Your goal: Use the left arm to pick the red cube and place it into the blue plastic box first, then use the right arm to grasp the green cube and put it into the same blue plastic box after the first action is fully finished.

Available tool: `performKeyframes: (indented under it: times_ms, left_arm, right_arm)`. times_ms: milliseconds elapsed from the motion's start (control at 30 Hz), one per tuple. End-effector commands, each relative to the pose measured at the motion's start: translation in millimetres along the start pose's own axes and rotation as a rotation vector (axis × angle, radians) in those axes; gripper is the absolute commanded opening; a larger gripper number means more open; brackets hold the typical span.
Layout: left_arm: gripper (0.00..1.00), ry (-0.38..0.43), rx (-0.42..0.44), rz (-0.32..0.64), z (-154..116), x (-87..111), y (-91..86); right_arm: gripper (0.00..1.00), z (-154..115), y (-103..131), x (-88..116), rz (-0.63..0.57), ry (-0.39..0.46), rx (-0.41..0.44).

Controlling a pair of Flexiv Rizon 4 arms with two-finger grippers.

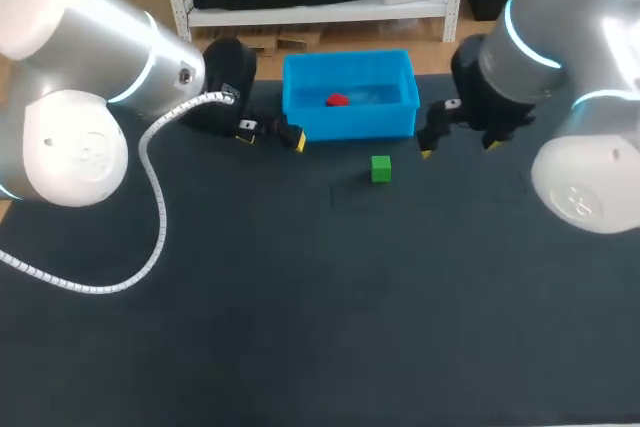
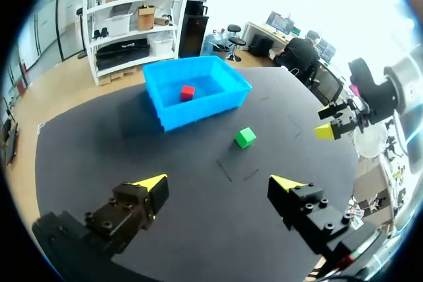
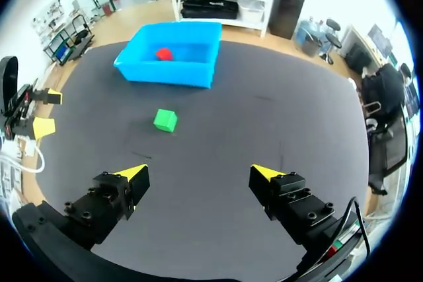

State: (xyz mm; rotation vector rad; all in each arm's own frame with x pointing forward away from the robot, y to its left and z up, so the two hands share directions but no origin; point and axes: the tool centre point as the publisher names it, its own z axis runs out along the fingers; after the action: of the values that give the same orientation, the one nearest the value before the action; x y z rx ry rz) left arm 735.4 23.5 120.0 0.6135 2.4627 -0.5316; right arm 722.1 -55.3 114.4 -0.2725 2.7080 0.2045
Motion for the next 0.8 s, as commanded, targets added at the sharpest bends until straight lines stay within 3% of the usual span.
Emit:
performKeyframes:
  times_ms: [33, 367, 800]
  left_arm:
    - [1.0, -0.003, 0.006, 0.002, -1, 0.9, 1.4]
    - [1.0, -0.003, 0.006, 0.002, -1, 0.9, 1.4]
    - [1.0, -0.003, 0.006, 0.002, -1, 0.9, 1.4]
  right_arm:
    - [1.0, 13, 14, -15, 0.001, 0.049, -0.019]
    - [1.0, 38, 38, -30, 0.016, 0.103, -0.01]
    - [1.0, 81, 58, -35, 0.026, 0.124, 0.016]
